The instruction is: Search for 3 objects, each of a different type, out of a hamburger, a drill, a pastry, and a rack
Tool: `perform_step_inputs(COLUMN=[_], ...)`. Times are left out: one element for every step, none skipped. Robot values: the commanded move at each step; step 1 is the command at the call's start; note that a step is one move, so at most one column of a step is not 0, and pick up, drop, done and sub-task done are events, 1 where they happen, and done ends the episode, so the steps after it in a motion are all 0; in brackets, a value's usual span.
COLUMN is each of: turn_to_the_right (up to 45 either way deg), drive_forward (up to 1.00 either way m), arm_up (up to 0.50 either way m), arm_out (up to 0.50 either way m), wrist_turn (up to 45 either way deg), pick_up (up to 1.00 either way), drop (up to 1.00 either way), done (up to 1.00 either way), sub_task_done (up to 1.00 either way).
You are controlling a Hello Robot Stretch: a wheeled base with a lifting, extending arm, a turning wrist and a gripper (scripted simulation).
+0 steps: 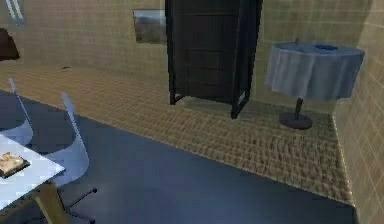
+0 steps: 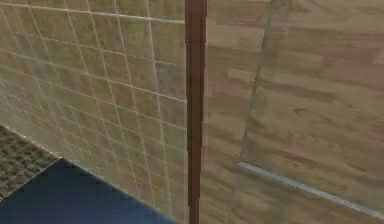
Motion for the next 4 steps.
perform_step_inputs(turn_to_the_right=[27.0, 0.0, 0.0, 0.0], drive_forward=[0.00, 1.00, 1.00, 0.10], arm_up=[0.00, 0.00, 0.00, 0.00], arm_out=[0.00, 0.00, 0.00, 0.00], wrist_turn=[0.0, 0.0, 0.0, 0.0], pick_up=[0.00, 0.00, 0.00, 0.00], drop=[0.00, 0.00, 0.00, 0.00], done=[0.00, 0.00, 0.00, 0.00], sub_task_done=[0.00, 0.00, 0.00, 0.00])
